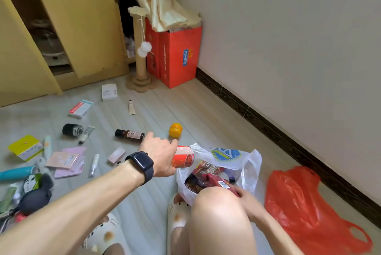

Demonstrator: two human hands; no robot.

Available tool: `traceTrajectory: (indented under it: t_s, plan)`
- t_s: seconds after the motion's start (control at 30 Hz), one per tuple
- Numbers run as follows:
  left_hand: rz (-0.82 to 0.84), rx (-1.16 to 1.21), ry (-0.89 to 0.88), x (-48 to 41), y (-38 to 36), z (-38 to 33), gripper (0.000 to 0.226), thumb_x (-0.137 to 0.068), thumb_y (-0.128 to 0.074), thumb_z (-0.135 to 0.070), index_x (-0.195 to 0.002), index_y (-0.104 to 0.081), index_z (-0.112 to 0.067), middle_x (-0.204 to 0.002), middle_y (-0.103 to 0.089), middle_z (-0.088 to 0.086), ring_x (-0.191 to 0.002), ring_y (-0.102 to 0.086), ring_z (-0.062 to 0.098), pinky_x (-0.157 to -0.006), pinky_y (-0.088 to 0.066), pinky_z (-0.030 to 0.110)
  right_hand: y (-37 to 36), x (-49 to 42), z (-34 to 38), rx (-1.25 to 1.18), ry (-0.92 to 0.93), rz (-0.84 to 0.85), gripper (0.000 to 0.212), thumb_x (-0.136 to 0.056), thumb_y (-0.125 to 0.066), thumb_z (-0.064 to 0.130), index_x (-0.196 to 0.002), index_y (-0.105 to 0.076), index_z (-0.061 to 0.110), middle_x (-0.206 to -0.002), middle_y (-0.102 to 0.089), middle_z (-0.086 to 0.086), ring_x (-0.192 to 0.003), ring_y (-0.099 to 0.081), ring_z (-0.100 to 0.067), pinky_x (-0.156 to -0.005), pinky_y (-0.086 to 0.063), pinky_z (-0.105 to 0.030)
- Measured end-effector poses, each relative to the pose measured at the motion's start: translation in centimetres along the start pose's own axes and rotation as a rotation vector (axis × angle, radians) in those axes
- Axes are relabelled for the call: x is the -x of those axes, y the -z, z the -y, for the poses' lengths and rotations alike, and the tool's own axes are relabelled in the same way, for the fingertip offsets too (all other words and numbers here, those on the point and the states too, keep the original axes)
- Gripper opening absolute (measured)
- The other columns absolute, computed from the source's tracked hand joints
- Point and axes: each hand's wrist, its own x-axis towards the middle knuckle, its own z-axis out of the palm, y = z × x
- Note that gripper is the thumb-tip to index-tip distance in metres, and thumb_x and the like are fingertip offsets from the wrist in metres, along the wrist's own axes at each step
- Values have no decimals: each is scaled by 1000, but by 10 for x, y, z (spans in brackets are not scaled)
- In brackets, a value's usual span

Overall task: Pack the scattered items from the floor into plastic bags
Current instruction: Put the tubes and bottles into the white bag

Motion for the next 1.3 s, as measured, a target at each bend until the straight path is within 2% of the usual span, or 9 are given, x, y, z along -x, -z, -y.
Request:
traceTrajectory:
  t_s: [0.13,0.3,0.5,0.6,0.7,0.83,0.97,1.1,1.3]
  plan:
    - [-27,25,9,-10,8,-7,53,-78,-55,-57,-116,-46,-20,-107,-67,4,-98,-66,28,-81,-34,37,7,-23,14,215,-111,32,29,-74,-60,50,-78,-63,21,-79,-66,2,-70,-57,-16,-56,-43,-22]
    - [-44,53,-9,-24,8,-12,52,-77,-55,-59,-110,-46,-21,-104,-68,4,-93,-66,27,-75,-28,37,-7,-69,18,253,-283,81,65,-57,-61,62,-96,-69,10,-92,-71,-6,-73,-70,-25,-58,-54,-25]
    - [-34,115,-63,-40,9,-17,50,-74,-59,-57,-106,-47,-21,-99,-67,4,-89,-65,28,-72,-28,35,-8,-85,29,194,-73,-309,40,-75,-45,60,-72,-53,21,-72,-62,6,-75,-60,-21,-68,-47,-31]
    - [-52,175,-111,-51,9,-24,50,-71,-61,-59,-104,-47,-23,-96,-67,2,-88,-65,28,-71,-29,34,-9,-66,36,-211,-27,-226,42,-90,-52,61,-99,-65,22,-97,-69,6,-96,-64,-17,-83,-49,-34]
    - [-35,253,-172,-65,8,-39,56,-68,-63,-63,-105,-48,-24,-93,-67,0,-85,-65,27,-65,-36,31,-3,-41,44,-829,-37,80,47,-92,-54,57,-119,-64,20,-113,-73,-8,-97,-71,-28,-86,-53,-40]
    - [11,323,-299,-76,5,-60,63,-62,-67,-65,-109,-50,-28,-93,-66,-1,-86,-66,27,-59,-38,29,6,-31,36,-1107,-7,151,55,-88,-60,55,-124,-66,14,-118,-69,-18,-100,-69,-33,-90,-54,-41]
    - [45,379,-426,-77,1,-83,70,-62,-73,-58,-118,-47,-26,-100,-62,-1,-92,-63,28,-64,-45,32,6,-35,24,-1057,17,242,70,-75,-81,45,-128,-61,3,-112,-66,-23,-92,-66,-32,-87,-53,-41]
    - [131,400,-275,-85,-15,-79,87,-71,-77,-41,-140,-27,-30,-121,-49,7,-108,-54,30,-80,-45,39,11,-40,-1,-1013,-89,159,91,-59,-83,57,-124,-60,-2,-76,-64,-19,-51,-58,-22,-43,-49,-26]
    - [412,263,-92,-80,-51,-54,69,-90,-53,-18,-146,-15,-12,-102,-60,8,-102,-62,31,-79,-47,40,20,-40,-13,-439,6,-346,69,-54,-81,61,-101,-59,14,-80,-70,-14,-52,-58,-21,-50,-43,-33]
